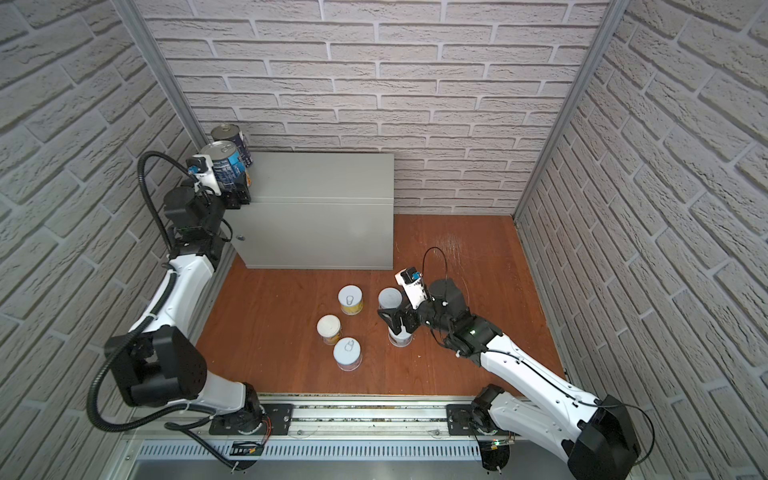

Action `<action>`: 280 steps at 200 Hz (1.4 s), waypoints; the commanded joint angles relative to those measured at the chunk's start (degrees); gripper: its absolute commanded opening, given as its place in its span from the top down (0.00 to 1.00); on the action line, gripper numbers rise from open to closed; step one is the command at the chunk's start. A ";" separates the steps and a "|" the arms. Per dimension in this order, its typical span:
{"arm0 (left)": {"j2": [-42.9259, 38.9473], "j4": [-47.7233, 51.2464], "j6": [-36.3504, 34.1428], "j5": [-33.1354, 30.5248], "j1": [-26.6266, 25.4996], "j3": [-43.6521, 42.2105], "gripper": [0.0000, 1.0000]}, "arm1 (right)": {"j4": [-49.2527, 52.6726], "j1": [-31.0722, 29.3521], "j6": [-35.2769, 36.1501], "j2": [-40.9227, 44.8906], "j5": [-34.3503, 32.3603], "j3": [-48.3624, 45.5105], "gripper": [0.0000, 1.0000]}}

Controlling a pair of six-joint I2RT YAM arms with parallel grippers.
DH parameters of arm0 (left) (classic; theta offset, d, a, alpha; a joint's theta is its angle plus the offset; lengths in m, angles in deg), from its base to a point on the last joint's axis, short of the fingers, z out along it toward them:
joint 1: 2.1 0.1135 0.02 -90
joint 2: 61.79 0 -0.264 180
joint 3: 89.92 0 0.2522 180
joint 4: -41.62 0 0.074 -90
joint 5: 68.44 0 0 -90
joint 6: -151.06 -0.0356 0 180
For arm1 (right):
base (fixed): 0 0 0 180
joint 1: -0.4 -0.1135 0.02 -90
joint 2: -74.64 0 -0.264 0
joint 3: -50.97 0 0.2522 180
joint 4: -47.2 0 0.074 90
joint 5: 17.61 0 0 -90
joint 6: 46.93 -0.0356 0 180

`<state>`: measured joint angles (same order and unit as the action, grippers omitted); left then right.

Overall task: Place and organize the canned foods onto the counter
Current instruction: 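Open the left gripper and pull it back down from the cabinet top, then move the left gripper over the floor cans while the right gripper shifts nearer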

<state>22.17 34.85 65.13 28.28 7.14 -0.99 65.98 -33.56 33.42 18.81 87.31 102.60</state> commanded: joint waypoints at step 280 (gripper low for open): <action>-49.47 66.94 11.94 -1.89 -12.22 -13.38 0.02 | 8.94 -7.53 -6.46 -11.75 -8.32 13.74 0.01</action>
<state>-23.53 98.08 72.50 23.87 -4.80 -9.71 72.75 -37.41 28.27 9.85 84.49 112.81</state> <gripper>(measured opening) 0.982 0.997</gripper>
